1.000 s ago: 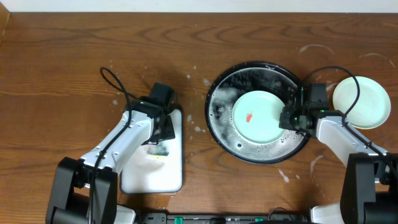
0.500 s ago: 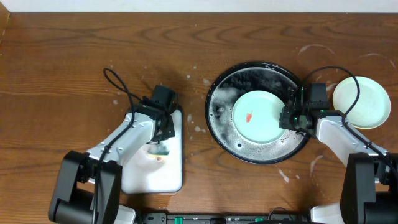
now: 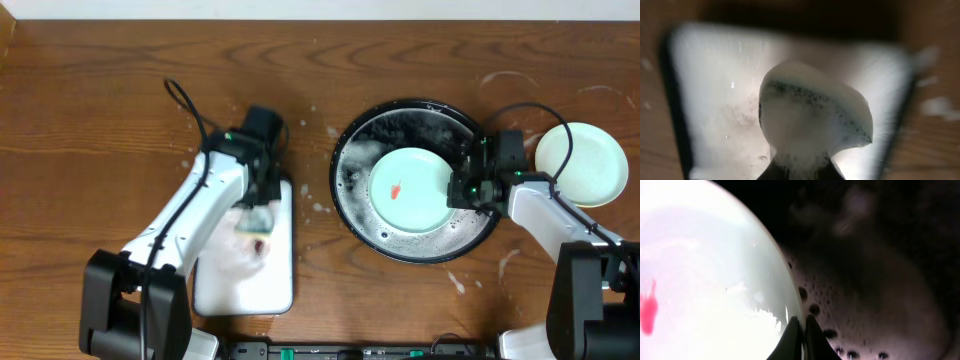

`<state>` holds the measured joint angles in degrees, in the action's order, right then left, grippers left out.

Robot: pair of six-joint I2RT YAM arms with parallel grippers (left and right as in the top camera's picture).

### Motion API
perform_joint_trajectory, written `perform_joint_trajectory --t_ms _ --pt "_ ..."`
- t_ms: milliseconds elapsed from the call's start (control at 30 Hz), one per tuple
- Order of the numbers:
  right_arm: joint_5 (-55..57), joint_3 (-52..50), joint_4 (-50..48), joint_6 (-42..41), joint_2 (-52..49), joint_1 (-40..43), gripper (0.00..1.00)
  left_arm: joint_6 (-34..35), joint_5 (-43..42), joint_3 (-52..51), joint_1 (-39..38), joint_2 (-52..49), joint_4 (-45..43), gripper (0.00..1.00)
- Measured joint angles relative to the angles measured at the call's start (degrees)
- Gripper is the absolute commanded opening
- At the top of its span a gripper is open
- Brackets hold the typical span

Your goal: Clean dirty plates on tray and stack at the side

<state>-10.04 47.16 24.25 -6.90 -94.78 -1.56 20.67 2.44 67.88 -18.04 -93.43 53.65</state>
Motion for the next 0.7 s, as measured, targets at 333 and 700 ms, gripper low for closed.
perform_joint_trajectory --t_ms 333,700 --pt "-1.7 1.1 2.8 0.9 -0.5 0.0 0.01 0.5 -13.5 5.5 -3.5 0.2 -8.7 0.08" --pt "-1.4 1.1 1.0 -1.6 -0.7 -2.7 0.01 5.2 -17.2 5.6 -17.5 -5.5 -29.5 0.07"
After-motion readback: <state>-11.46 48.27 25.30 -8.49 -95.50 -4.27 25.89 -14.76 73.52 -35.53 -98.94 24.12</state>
